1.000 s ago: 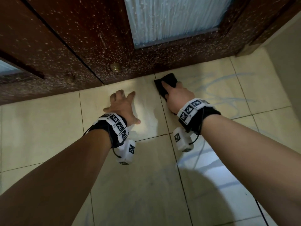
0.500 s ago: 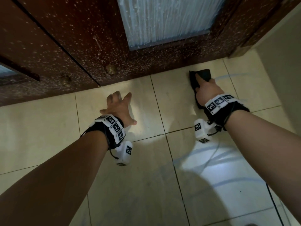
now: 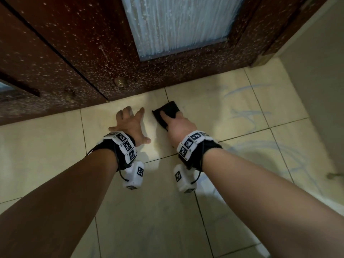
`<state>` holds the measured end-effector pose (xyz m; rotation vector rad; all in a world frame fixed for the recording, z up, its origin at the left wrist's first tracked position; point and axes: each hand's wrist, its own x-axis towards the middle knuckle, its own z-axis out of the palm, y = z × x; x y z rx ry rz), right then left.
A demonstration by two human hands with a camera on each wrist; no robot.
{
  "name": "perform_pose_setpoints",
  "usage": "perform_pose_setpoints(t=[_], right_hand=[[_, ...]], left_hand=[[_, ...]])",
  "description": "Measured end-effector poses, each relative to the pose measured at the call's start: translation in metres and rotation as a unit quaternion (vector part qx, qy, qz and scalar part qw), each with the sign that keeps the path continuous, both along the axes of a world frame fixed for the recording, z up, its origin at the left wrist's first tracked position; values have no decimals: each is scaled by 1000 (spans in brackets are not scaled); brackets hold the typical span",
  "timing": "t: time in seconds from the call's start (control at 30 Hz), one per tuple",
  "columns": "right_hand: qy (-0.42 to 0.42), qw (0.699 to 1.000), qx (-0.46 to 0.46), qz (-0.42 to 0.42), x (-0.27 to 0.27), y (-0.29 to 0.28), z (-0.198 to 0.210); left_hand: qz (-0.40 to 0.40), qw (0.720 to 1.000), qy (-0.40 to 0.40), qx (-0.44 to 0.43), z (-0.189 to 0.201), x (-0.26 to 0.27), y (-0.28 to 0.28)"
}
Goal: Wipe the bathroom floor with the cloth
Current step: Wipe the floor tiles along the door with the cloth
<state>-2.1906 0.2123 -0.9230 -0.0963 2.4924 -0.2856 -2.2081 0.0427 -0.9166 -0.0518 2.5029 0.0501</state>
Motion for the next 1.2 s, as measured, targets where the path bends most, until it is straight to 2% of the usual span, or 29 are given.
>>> perform_pose_setpoints(t=[0.13,0.37,0.47,0.63,0.9,1.2], right_hand=[[44,999,6,13,-8,34,-2],[75,986,22,-146,-18,165,-9],[76,976,41,-199,-6,195,-9],[50,977,27,-207,10,182,-4],[27,997,2,-70,48,90,5],[78,994,-30,-75,34,136,-6]], left_hand=[[-3,1000,-17,2,0,2,-1],[8,999,-32,15,0,4,3],[-2,999,-36,-2,-2,3,5],[-21,999,-24,-25,-6,0,12],[-31,999,32,7,-3,-8,34],[-17,997,57,44,5,-1,66]])
